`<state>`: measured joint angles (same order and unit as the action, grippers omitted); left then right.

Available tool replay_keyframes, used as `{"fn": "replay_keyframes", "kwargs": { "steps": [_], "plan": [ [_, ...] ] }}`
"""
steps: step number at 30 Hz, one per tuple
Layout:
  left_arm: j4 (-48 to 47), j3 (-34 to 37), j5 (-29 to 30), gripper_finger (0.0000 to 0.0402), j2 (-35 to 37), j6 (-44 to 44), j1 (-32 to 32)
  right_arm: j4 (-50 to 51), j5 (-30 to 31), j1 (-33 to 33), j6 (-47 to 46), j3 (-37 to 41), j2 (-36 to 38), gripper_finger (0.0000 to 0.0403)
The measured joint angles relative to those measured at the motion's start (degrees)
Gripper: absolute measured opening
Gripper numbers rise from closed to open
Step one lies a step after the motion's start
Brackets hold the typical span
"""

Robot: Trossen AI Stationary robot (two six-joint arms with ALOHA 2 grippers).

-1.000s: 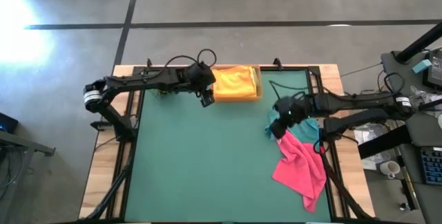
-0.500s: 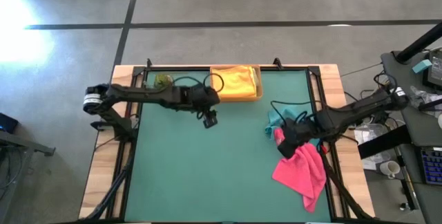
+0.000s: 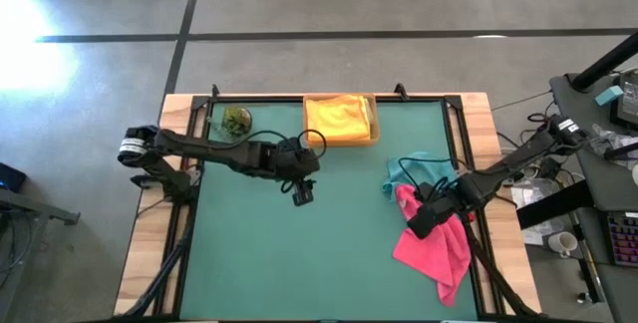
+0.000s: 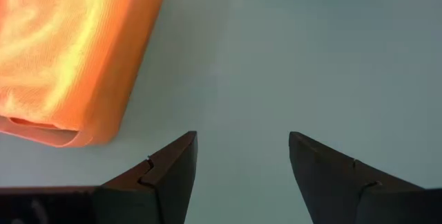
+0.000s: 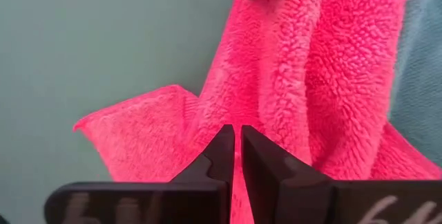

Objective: Fold microfiber towels
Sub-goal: Fold the pink towel

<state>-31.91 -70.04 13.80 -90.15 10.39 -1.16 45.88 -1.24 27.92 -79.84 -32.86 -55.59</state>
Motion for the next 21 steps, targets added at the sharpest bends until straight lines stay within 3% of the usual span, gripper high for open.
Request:
{"fn": "replay_keyframes", "kwargs": {
  "steps": [10, 17, 21],
  "plan": [
    [-0.08, 0.07, 0.00, 0.0212, -0.02, 2.97, -1.01, -13.22, 1.45, -0.04, -4.27, 7.14, -5.31, 0.0018],
    [-0.93, 0.13, 0.00, 0.0212, -0.02, 2.82, -1.77, -31.50, 1.82, -0.20, -3.49, 6.21, -17.28, 0.0018],
    [-2.86, 0.20, -0.02, 0.0212, -0.02, 2.50, -1.81, -35.52, 2.19, -1.18, -2.77, 2.18, -25.14, 0.0018]
  ]
}}
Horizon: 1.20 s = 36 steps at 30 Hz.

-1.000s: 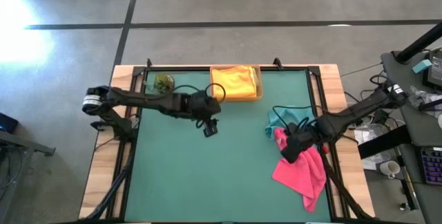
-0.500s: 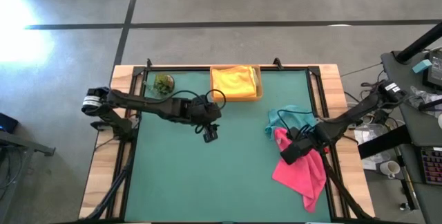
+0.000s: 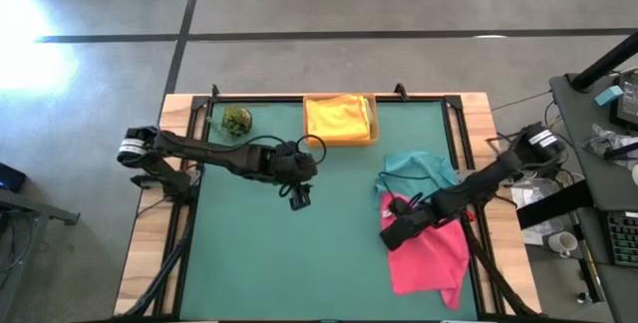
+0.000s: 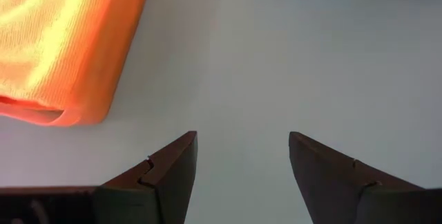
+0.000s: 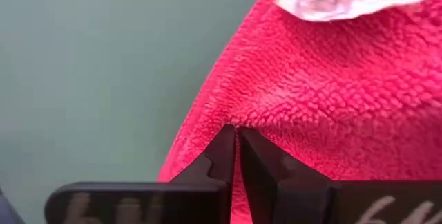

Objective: Fold microfiber towels
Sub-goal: Fold the pink towel

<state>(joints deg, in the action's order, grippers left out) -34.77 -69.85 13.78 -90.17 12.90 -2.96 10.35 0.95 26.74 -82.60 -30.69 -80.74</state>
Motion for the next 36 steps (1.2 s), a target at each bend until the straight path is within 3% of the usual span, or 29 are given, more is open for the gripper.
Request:
{"fn": "replay_keyframes", "kwargs": {
  "steps": [13, 26, 30, 36],
  "plan": [
    [-18.70, 1.39, 1.60, 0.0212, 1.98, -2.81, -3.46, -0.13, 0.47, -7.94, 7.89, -22.05, -21.25, 0.0018],
    [-19.69, 15.80, 4.92, 0.0212, 22.15, 0.18, -10.86, 3.42, 0.36, -15.57, 17.93, -47.90, -38.54, 0.0018],
    [-19.61, 19.32, 5.17, 0.0212, 28.38, 0.32, -10.86, 6.06, 2.73, -16.07, 21.11, -54.68, -40.14, 0.0018],
    [-18.72, 21.98, 5.18, 0.0212, 34.22, 0.29, -10.86, 21.02, 10.08, -16.10, 22.10, -58.98, -38.06, 0.0018]
  ]
}}
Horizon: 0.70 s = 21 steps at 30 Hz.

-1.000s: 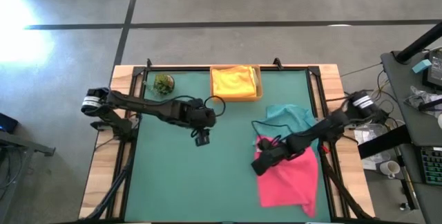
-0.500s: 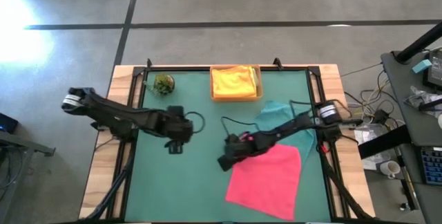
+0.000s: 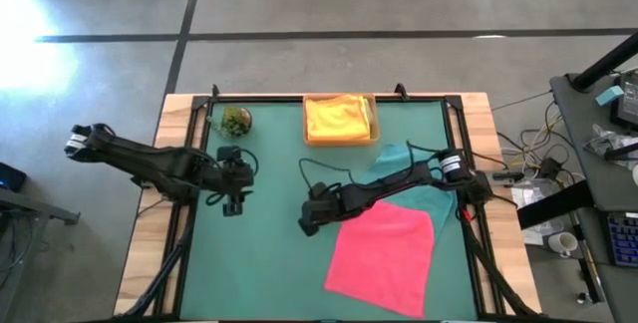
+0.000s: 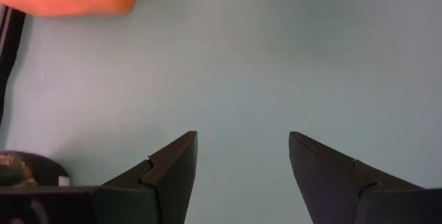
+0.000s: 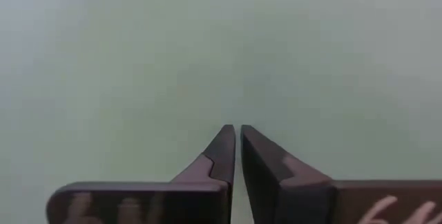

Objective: Fold microfiber towels
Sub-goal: Fold the pink towel

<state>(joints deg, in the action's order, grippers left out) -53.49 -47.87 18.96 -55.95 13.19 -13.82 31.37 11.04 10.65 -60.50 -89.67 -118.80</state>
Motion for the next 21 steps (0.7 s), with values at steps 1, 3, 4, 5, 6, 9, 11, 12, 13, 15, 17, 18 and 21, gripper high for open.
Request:
{"fn": "replay_keyframes", "kwargs": {
  "steps": [1, 3, 4, 5, 6, 9, 11, 12, 13, 15, 17, 18, 21],
  "plan": [
    [0.79, 0.25, 0.00, 0.0212, 0.52, 0.00, 0.00, 1.40, 1.07, -0.12, -0.60, -0.06, 0.71, 0.0018],
    [1.70, 0.79, 0.01, 0.0212, 1.08, -0.02, 0.01, 4.99, 2.98, -0.15, -2.19, 0.04, 2.25, 0.0018],
    [2.39, 1.03, -0.01, 0.0212, 1.21, -0.02, 0.01, 6.57, 3.21, -0.04, -2.80, 0.10, 3.14, 0.0018],
    [2.84, 1.27, -0.02, 0.0212, 1.27, -0.02, 0.00, 7.71, 3.43, 0.03, -3.17, 0.17, 3.87, 0.0018],
    [3.22, 1.61, -0.05, 0.0212, 1.35, -0.02, 0.00, 8.97, 3.75, 0.16, -3.71, 0.28, 4.67, 0.0018],
    [4.20, 2.30, -0.09, 0.0212, 0.92, -0.04, -0.02, 14.37, 5.14, 0.68, -6.12, 1.17, 6.98, 0.0018],
    [4.02, 2.53, -0.22, 0.0212, 0.26, -0.04, -0.02, 18.50, 6.18, 1.14, -8.28, 1.78, 8.37, 0.0018],
    [4.38, 2.53, -0.22, 0.0212, -0.18, -0.08, -0.02, 20.64, 6.25, 1.37, -9.41, 2.10, 9.18, 0.0018],
    [4.75, 2.54, -0.23, 0.0212, -0.47, -0.22, -0.02, 22.39, 6.21, 1.69, -10.49, 2.48, 9.84, 0.0018],
    [5.50, 2.59, -0.26, 0.0212, -1.41, -0.40, -0.02, 24.40, 5.92, 2.12, -11.99, 3.39, 10.59, 0.0018],
    [6.68, 2.59, -0.26, 0.0212, -2.24, -0.52, -0.02, 24.34, 4.82, 2.22, -12.56, 4.67, 10.68, 0.0018],
    [7.12, 2.59, -0.26, 0.0212, -2.71, -0.57, -0.02, 23.56, 4.17, 2.22, -13.02, 5.48, 10.64, 0.0018],
    [8.64, 2.59, -0.26, 0.0212, -3.95, -0.58, -0.02, 20.22, 2.33, 2.21, -13.50, 8.08, 10.64, 0.0018]
  ]
}}
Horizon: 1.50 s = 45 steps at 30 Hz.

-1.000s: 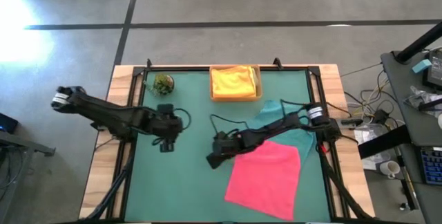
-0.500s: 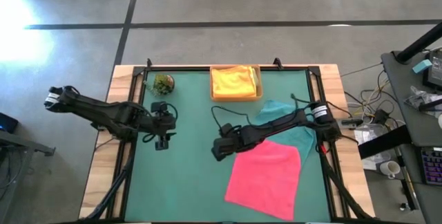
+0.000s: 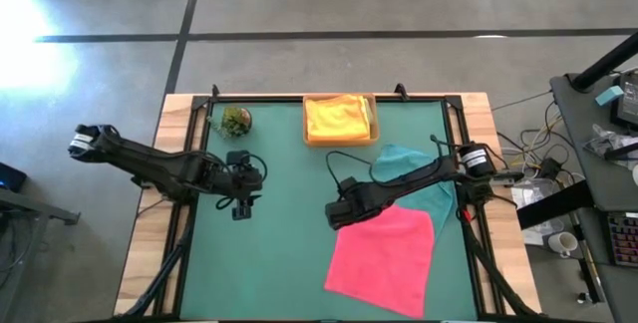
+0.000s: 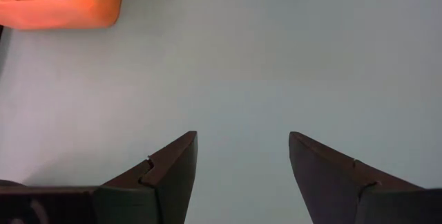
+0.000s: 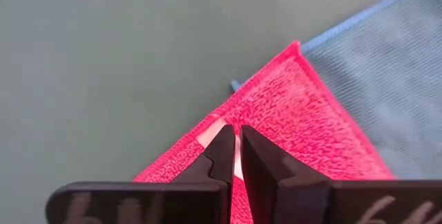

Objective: Fold microfiber towels
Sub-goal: Fold the pink towel

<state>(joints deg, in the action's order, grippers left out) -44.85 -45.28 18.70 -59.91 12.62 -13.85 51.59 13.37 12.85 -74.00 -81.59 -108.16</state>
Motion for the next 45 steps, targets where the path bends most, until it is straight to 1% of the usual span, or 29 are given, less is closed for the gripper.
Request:
{"fn": "replay_keyframes", "kwargs": {
  "steps": [8, 14, 25, 29, 32, 36, 41, 43, 45],
  "plan": [
    [0.93, -0.01, 0.00, 0.0212, -2.59, 0.00, 0.00, -2.46, -1.86, 0.27, -2.92, 4.33, -0.08, 0.0018],
    [0.90, -0.02, 0.00, 0.0212, -2.83, 0.01, 0.00, -13.38, -1.79, 0.22, -2.46, 7.47, -0.03, 0.0018],
    [0.90, -0.02, 0.00, 0.0212, -2.70, 0.01, 0.00, -25.46, -1.85, -1.39, 0.51, 6.94, -1.33, 0.0018],
    [0.93, -0.02, 0.00, 0.0212, -2.68, 0.01, 0.00, -27.58, -1.58, -2.14, 0.82, 6.94, -1.33, 0.0018],
    [0.95, -0.02, 0.00, 0.0212, -2.68, 0.01, -0.01, -29.34, -1.58, -2.50, 2.73, 6.94, -1.31, 0.0018],
    [0.98, -0.04, 0.00, 0.0212, -2.68, 0.01, -0.02, -27.84, -0.86, -2.25, 4.23, 6.26, -0.14, 0.0018],
    [0.95, -0.07, -0.02, 0.0212, -2.68, 0.01, -0.04, -18.04, 4.56, -0.70, 1.87, 3.84, 2.08, 0.0018],
    [0.98, -0.07, -0.19, 0.0212, -2.66, 0.01, -0.04, -14.79, 4.76, -0.68, 0.52, 3.91, 2.32, 0.0018],
    [0.96, -0.07, -0.24, 0.0212, -2.66, 0.01, -0.04, -13.79, 4.70, -0.88, 0.05, 4.11, 2.15, 0.0018]
  ]
}}
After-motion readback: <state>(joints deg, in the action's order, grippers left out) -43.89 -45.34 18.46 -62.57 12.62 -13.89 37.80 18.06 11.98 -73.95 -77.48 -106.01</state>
